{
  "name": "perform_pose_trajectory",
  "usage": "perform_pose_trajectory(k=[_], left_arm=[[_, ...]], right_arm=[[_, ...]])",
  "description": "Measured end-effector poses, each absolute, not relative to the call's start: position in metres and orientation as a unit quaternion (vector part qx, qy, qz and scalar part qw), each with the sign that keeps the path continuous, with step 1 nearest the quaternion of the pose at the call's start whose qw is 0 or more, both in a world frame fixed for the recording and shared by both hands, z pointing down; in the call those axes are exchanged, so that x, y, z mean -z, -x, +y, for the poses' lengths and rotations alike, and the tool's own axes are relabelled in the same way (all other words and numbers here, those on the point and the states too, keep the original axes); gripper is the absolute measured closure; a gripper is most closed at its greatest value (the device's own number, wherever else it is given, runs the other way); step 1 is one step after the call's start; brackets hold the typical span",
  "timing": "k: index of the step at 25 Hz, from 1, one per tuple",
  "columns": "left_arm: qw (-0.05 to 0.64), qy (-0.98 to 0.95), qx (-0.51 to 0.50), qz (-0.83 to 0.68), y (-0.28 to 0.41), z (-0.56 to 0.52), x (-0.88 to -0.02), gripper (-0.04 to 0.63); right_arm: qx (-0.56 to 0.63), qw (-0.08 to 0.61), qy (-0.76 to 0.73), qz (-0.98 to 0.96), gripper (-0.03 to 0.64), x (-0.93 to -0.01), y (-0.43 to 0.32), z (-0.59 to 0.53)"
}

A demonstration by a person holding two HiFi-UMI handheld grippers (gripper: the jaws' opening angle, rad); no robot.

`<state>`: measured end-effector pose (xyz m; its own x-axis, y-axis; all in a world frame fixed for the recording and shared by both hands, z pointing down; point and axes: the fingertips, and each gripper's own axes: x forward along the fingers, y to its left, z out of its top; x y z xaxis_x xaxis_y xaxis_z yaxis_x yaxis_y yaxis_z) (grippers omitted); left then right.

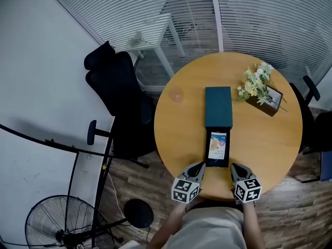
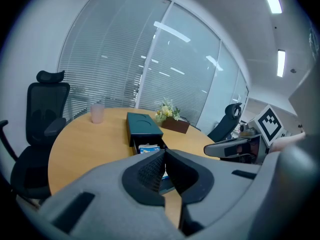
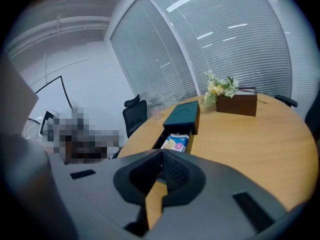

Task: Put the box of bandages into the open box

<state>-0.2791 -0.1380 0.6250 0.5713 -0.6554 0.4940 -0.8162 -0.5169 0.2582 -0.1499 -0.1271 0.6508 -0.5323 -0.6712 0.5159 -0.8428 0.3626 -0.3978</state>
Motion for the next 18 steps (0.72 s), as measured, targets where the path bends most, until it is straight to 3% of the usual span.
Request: perform_pose_trajectory(k=[18], left_arm=[[0.25,-0.852,-0.176,-0.425,0.275,-0.1356,-0.6329,0.585]], right_arm=[[-0.317,0.139,-0.456,-0.82,0.62,-0.6495,0.1515,-0.1257]])
